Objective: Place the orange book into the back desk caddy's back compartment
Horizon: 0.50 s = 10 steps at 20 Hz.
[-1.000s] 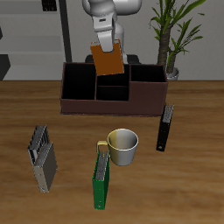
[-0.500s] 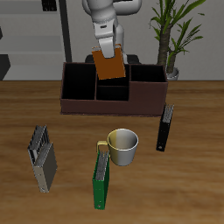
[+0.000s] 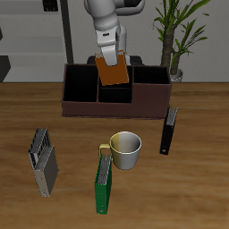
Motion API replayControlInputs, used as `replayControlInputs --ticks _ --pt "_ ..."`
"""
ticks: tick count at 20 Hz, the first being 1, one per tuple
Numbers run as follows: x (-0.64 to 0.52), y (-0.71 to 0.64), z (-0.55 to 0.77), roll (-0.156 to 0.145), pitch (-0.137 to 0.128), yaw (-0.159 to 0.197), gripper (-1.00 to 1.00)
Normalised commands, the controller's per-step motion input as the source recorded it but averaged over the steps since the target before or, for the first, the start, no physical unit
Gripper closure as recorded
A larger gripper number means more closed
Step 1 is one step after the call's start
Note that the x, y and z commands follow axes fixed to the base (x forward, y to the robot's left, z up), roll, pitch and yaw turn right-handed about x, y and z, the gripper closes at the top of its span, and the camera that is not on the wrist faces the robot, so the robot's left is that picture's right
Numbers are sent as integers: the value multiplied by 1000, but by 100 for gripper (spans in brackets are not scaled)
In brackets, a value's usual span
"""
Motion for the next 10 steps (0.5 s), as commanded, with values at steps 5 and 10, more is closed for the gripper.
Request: replayControlInputs --ticks 5,10 --pt "14 66 -177 4 19 -4 100" --pt "71 8 -149 -7 23 7 100"
